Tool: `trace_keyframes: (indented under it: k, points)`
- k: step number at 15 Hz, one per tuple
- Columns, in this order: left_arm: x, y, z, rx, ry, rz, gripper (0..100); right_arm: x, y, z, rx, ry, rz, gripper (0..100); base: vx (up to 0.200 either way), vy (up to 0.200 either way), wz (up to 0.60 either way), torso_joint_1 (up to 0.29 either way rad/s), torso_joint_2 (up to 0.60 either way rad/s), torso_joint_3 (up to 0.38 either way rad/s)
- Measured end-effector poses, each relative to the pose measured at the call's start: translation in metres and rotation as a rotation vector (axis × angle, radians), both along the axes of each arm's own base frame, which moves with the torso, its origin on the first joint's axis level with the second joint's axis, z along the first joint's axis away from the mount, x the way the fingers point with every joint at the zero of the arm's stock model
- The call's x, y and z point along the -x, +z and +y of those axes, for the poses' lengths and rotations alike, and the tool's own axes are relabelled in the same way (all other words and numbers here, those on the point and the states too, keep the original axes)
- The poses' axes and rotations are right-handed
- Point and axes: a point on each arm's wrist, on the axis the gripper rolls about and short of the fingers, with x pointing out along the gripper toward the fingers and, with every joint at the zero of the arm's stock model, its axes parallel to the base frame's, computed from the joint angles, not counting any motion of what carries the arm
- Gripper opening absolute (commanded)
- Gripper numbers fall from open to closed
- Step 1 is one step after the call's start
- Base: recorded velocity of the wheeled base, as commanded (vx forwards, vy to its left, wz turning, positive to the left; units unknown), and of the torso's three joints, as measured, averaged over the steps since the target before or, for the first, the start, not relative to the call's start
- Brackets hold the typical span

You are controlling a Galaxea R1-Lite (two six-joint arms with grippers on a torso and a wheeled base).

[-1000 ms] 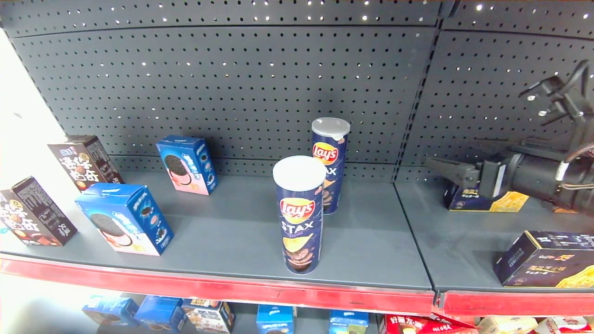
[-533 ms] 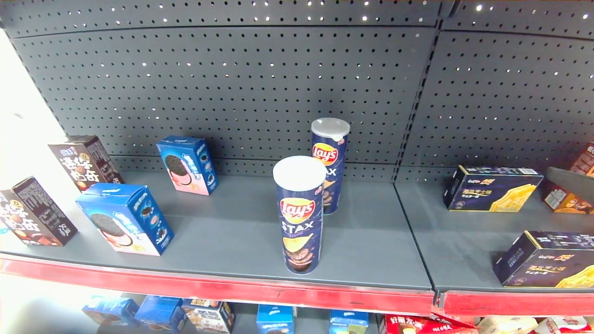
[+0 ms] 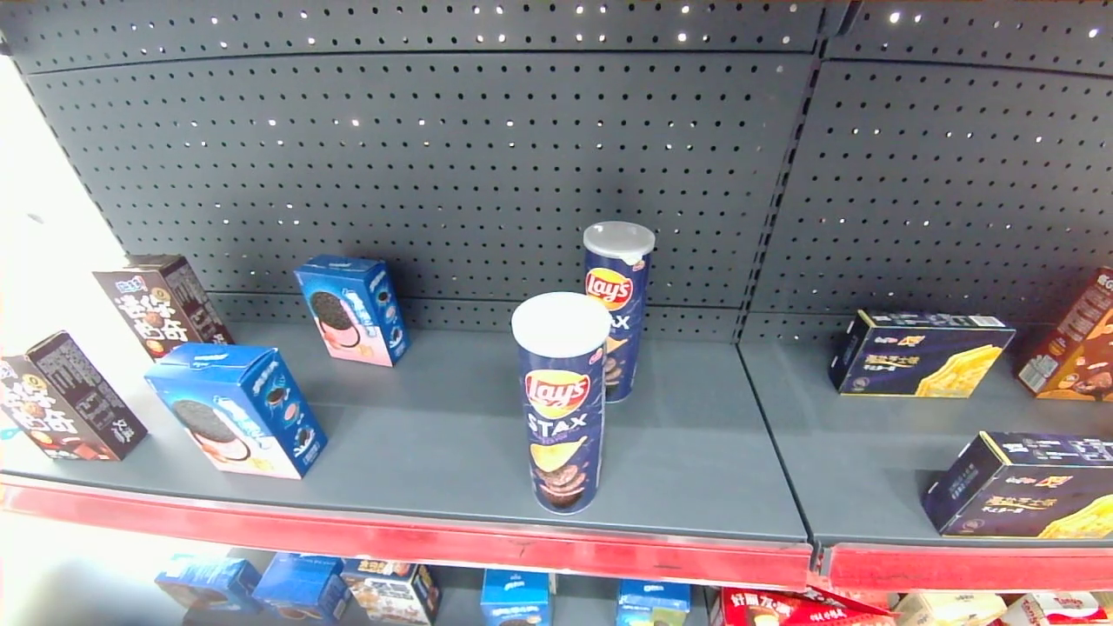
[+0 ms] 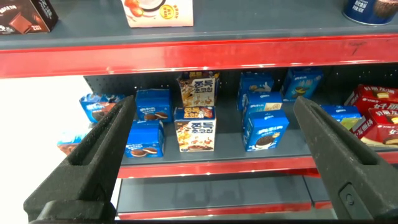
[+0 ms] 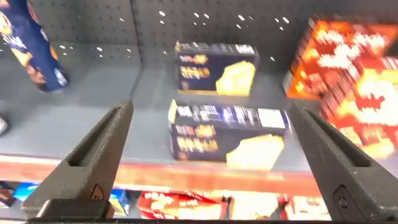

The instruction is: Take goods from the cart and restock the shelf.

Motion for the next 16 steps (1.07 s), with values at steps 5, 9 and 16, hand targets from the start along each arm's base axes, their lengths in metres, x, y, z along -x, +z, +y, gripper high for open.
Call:
trace_keyframes:
  k: [5,9,16]
  points:
    - [0.0,0.0,0.0,0.0,0.0,0.0,100,0.02,-0.054,-0.002,-0.002,-0.004,-0.018,100,0.0,0.0,0.0,0.0,0.0,0.0]
    - [0.0,0.0,0.0,0.0,0.0,0.0,100,0.026,-0.088,-0.003,-0.015,-0.043,-0.057,100,0.0,0.0,0.0,0.0,0.0,0.0]
    - [0.0,0.0,0.0,0.0,0.0,0.0,100,0.025,-0.128,0.002,-0.039,0.01,0.053,100,0.0,0.0,0.0,0.0,0.0,0.0]
